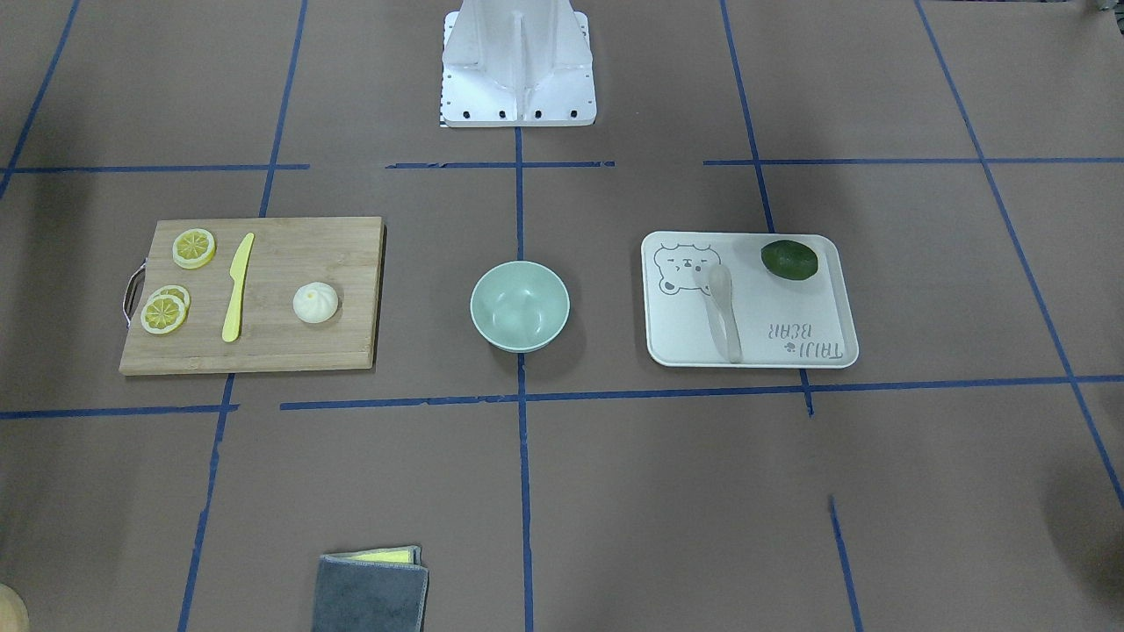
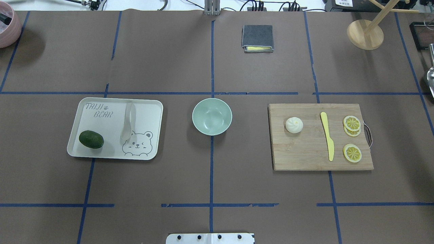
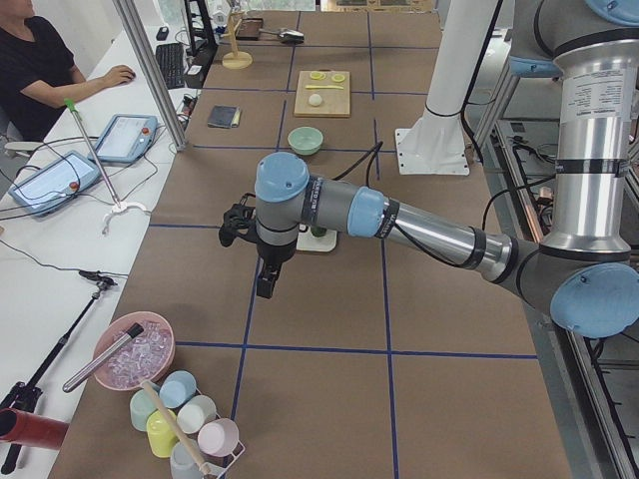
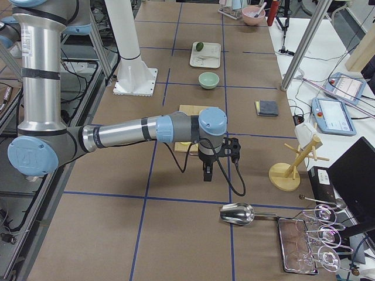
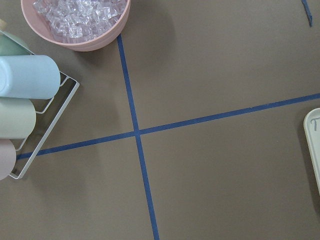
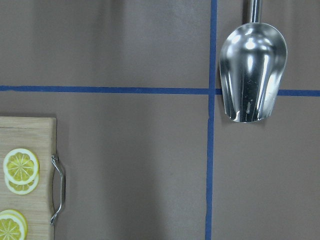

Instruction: Put spoon and bun in bowl

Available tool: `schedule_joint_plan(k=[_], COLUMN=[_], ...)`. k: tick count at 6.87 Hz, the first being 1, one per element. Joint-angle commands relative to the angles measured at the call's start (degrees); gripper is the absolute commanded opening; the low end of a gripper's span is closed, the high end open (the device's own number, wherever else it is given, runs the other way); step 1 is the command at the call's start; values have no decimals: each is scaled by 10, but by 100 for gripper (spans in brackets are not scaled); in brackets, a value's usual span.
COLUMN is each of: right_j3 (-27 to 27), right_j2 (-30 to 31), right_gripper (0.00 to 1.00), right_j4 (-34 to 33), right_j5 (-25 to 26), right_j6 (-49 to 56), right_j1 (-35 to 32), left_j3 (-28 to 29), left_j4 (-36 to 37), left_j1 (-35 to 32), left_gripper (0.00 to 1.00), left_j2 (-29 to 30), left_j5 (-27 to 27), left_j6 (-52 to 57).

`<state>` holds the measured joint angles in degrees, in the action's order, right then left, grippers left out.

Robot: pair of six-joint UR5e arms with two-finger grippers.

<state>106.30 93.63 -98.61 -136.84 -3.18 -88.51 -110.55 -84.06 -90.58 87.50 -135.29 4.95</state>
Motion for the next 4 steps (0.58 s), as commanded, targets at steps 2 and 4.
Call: schedule_joint_plan(k=[2, 4], right_j3=[8, 8], right_j2=[2, 2], right_gripper=[100, 100], right_j4=[0, -1], right_j5=[-5, -12], right_j6=[0, 0], right_j1=[0, 2], left_j3=[5, 1], left_j4=[-33, -156], left_j1=[27, 161], left_gripper=[100, 100], left_j2=[-2, 6], left_j5=[-52, -54], left_j6=[3, -145])
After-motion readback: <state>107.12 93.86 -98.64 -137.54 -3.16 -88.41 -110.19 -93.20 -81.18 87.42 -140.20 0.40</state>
